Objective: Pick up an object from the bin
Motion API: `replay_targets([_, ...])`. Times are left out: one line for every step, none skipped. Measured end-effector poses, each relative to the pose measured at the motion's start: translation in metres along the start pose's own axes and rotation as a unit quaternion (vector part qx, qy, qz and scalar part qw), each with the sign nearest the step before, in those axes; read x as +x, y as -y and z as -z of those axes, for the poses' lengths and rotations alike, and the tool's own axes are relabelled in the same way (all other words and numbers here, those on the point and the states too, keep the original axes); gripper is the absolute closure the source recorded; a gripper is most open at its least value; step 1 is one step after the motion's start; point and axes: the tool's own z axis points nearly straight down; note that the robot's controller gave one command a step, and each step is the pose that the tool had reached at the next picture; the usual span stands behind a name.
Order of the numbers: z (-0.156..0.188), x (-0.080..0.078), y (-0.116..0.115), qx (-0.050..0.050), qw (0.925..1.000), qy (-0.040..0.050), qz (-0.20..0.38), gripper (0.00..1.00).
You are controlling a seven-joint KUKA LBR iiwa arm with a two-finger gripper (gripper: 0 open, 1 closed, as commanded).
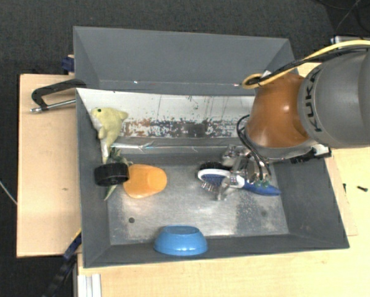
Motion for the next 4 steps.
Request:
replay_targets([0.004,-0.001,0.000,0.000,1.0000,-0.0020,0.000,1.00])
replay_targets([0.045,-0.003,-0.001,0.000,1.0000,-0.0002,0.000,1.00])
replay_targets([0.047,-0.004,-0.002,0.000,1.0000,-0.0020,0.000,1.00])
replay_targets([0.065,-0.005,-0.002,0.000,1.0000,-0.0011,0.000,1.00])
